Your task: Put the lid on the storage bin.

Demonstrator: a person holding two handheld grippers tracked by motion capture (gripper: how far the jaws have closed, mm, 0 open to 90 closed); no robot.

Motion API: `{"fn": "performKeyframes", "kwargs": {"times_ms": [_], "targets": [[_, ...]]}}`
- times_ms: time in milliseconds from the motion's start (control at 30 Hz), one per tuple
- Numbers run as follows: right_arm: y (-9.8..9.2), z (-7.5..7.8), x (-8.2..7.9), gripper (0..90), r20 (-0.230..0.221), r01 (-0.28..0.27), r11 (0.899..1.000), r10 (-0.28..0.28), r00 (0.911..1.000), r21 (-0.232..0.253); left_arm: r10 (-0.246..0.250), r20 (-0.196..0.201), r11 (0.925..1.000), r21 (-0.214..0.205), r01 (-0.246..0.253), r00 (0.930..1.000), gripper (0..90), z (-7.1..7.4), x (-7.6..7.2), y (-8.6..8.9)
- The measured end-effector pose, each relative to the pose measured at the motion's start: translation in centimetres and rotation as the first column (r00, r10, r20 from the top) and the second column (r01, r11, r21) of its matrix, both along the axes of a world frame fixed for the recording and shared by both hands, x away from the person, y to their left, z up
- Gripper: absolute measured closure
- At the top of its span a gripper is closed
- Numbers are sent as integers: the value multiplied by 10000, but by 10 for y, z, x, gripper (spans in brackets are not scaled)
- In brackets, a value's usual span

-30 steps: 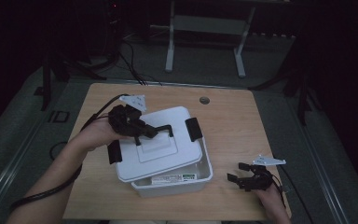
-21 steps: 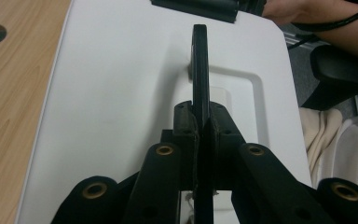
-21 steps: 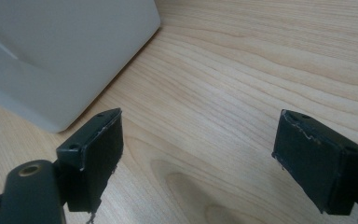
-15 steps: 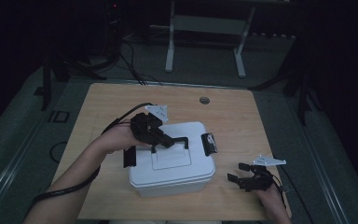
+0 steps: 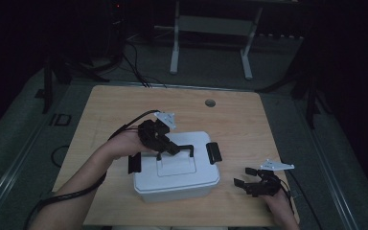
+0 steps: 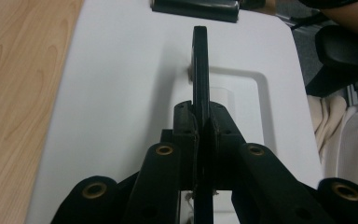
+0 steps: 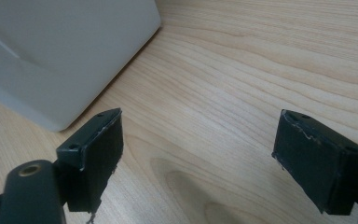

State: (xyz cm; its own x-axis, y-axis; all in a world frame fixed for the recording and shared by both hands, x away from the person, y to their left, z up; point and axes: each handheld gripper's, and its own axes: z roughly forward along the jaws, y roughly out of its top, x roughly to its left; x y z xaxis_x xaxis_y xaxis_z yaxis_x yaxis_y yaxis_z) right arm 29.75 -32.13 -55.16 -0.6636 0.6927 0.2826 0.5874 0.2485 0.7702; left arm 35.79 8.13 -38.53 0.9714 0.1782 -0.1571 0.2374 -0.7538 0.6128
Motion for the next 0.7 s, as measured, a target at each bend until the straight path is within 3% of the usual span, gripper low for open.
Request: {"fn": "performKeyframes", "kwargs": {"times_ms": [400, 467, 500, 633, 667, 700], "targets": [[1, -1, 0, 155, -61, -63, 10000, 63, 10000, -71, 168, 44, 9997, -175, -167, 9998, 820, -3, 1, 3], [0, -1, 0, 156, -51, -55, 10000, 55, 10000, -56, 274, 93, 9996, -94, -274, 9996, 780, -3, 2, 4], [0, -1, 0, 155, -57, -41, 10000, 41, 10000, -6, 355, 120, 9993, -116, -354, 9993, 692, -3, 2, 6], [0, -1, 0, 155, -62, -44, 10000, 44, 10000, -18, 606, 178, 9979, -256, -601, 9980, 567, -2, 2, 11], [0, -1, 0, 155, -62, -46, 10000, 46, 10000, -26, 918, 265, 9951, -405, -906, 9954, 567, -1, 3, 15], [0, -1, 0, 155, -63, -42, 10000, 42, 10000, -17, 1014, 293, 9940, -441, -1001, 9944, 450, -1, 3, 17]]}}
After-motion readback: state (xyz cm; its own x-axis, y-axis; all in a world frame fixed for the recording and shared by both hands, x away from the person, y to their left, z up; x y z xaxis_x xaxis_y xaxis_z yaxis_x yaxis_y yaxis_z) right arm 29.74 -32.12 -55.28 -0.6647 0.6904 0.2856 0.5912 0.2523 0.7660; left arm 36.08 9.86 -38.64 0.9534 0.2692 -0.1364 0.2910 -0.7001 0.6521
